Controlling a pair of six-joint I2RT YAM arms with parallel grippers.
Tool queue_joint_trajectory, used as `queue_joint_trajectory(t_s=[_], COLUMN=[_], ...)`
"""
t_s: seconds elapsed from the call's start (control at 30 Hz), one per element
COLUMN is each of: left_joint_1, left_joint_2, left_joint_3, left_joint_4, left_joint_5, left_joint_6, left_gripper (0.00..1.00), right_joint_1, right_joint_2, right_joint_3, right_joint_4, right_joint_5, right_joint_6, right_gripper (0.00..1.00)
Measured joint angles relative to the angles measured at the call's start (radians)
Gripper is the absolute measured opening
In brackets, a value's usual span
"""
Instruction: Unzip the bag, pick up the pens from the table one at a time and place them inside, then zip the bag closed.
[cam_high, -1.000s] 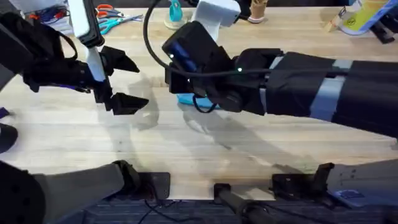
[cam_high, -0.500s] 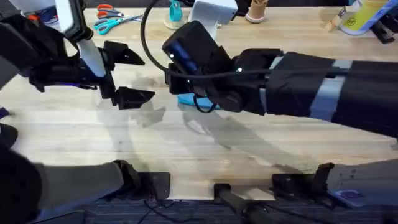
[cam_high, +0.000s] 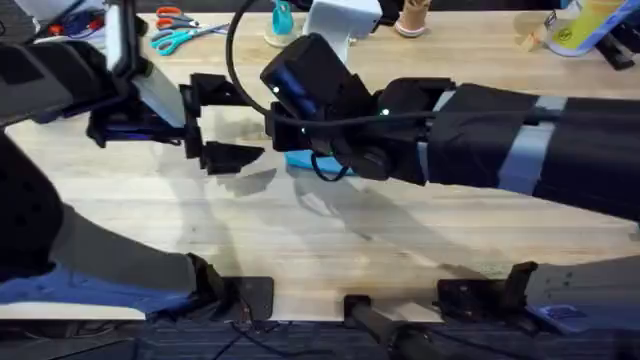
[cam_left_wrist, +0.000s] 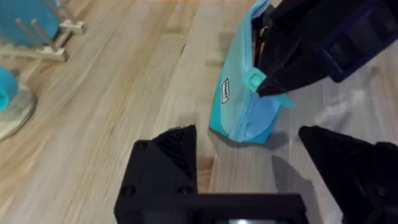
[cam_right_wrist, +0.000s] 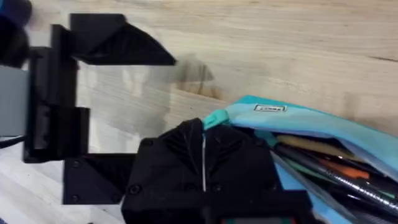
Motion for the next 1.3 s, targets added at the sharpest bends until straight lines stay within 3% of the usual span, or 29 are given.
queue_joint_trajectory(t_s=[0.2, 0.33, 0.57, 0.9, 1.3], left_joint_1=[-0.083, -0.113, -0.146, -0.213, -0.273], left_joint_2=[0.039, 0.066, 0.091, 0.091, 0.091], left_joint_3=[0.0, 0.0, 0.0, 0.0, 0.0], left_joint_4=[0.046, 0.089, 0.143, 0.175, 0.271], left_joint_5=[0.01, 0.013, 0.012, -0.002, -0.013], left_joint_6=[0.036, 0.037, -0.014, -0.032, -0.145], left_gripper=[0.995, 0.995, 0.994, 0.995, 0.983], right_joint_1=[0.0, 0.0, 0.0, 0.0, 0.0], right_joint_2=[0.0, 0.0, 0.0, 0.0, 0.0], right_joint_3=[0.0, 0.0, 0.0, 0.0, 0.0], right_joint_4=[0.0, 0.0, 0.0, 0.0, 0.0], right_joint_5=[0.0, 0.0, 0.0, 0.0, 0.0], right_joint_6=[-0.003, -0.003, -0.003, -0.003, -0.003], right_gripper=[0.03, 0.03, 0.03, 0.03, 0.03])
